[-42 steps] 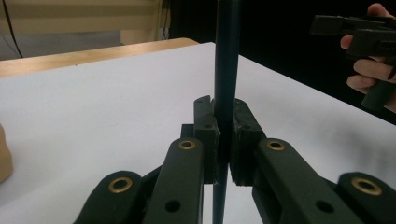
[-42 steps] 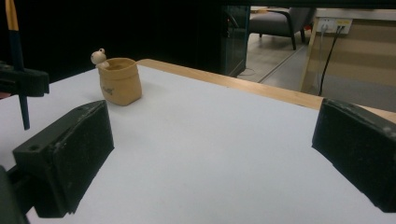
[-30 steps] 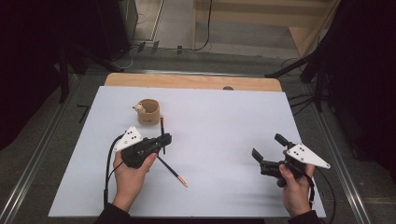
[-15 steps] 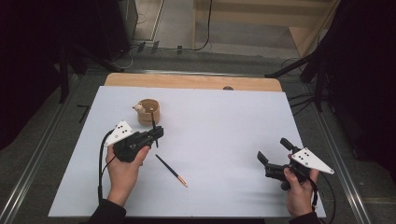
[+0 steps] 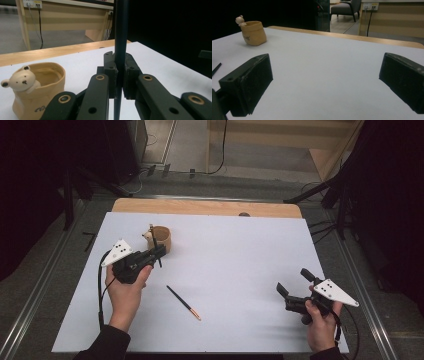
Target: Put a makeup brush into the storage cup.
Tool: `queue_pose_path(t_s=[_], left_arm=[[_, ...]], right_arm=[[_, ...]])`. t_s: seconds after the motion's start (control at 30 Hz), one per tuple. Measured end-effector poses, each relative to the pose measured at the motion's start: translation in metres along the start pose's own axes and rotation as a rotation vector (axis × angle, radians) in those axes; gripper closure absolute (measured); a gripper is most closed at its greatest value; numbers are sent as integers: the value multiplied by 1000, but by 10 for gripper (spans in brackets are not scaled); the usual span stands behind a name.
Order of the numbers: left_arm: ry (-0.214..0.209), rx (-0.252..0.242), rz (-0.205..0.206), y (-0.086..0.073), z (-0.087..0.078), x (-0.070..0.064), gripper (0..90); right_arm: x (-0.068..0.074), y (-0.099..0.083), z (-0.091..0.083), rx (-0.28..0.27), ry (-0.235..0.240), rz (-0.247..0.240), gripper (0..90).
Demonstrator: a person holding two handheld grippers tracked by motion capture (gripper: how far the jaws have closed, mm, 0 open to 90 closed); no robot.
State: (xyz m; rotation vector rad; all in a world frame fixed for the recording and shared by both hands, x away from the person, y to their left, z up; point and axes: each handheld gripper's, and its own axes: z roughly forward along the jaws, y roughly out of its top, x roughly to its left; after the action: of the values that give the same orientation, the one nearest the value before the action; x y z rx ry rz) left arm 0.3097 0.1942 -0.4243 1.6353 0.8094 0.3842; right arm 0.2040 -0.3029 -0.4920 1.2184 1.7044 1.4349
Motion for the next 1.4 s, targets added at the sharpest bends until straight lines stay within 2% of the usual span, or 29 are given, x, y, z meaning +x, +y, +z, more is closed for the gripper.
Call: queue_pose_path(t_s=[0.1, 0.2, 0.27, 0.43, 0.63, 0.83, 1.2, 1.3, 1.4], left_arm=[[6, -6, -1, 4, 2, 4, 843], [10, -21, -9, 8, 3, 7, 843], [13, -32, -21, 10, 5, 10, 843], [21, -32, -25, 13, 10, 17, 843], [32, -54, -27, 22, 12, 24, 843], [59, -58, -28, 28, 17, 35, 843], [80, -69, -48, 29, 31, 49, 842], [101, -77, -61, 28, 34, 51, 842], [129, -74, -56, 27, 37, 52, 842]], right_arm=[[-1, -1, 0, 1, 0, 0, 0], [-2, -1, 0, -8, 19, 29, 0], [-1, 0, 0, -7, 17, 22, 0], [-1, -1, 1, -3, 15, 16, 0], [0, -2, 1, 3, 16, 5, 0], [-1, -2, 1, 2, 12, 8, 0], [0, -3, 3, 10, 21, 7, 0], [0, -4, 3, 12, 23, 5, 0], [1, -4, 3, 13, 25, 3, 0]])
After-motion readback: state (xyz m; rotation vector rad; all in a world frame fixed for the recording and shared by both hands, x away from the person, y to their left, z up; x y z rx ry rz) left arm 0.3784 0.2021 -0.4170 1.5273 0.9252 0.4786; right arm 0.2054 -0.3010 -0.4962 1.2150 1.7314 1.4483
